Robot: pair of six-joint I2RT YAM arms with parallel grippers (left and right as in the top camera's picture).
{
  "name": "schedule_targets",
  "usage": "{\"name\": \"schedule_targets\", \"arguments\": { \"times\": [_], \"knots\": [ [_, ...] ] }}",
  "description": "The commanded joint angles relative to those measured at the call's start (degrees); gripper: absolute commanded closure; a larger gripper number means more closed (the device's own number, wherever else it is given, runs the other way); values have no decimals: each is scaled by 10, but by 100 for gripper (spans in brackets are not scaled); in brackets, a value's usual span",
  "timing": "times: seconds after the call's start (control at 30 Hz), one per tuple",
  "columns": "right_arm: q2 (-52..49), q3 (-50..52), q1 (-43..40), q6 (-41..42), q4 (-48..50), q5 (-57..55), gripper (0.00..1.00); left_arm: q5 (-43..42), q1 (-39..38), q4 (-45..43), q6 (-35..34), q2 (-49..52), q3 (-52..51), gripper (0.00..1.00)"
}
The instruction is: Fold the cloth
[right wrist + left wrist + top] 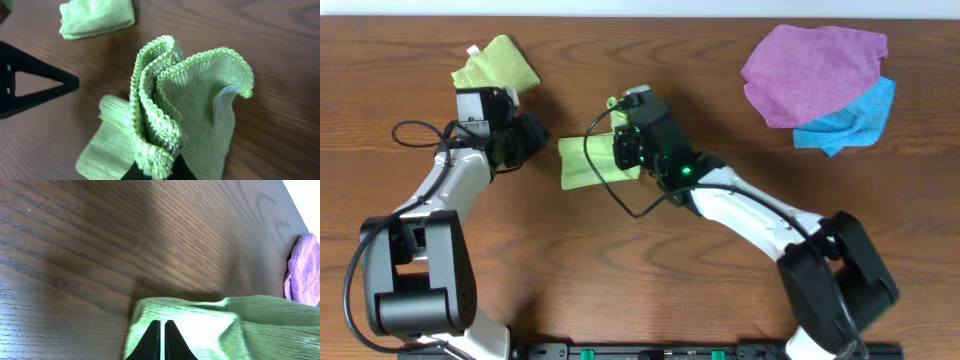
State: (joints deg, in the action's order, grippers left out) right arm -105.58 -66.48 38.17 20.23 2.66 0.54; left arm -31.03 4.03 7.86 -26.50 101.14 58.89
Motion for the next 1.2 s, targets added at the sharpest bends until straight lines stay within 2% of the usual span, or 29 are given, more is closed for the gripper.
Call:
{"name": "schedule_targets", "arguments": {
  "times": [0.0, 0.73, 1.17],
  "knots": [
    [-15, -21, 14, -13, -6, 5, 99, 11, 10, 3, 13, -12, 14, 94],
    [-71, -72, 59, -52, -15, 11, 99, 23, 70, 62, 58, -12, 14, 94],
    [-107, -132, 90, -84, -42, 11, 99, 77, 70, 108, 69, -12, 14, 94]
  ]
}}
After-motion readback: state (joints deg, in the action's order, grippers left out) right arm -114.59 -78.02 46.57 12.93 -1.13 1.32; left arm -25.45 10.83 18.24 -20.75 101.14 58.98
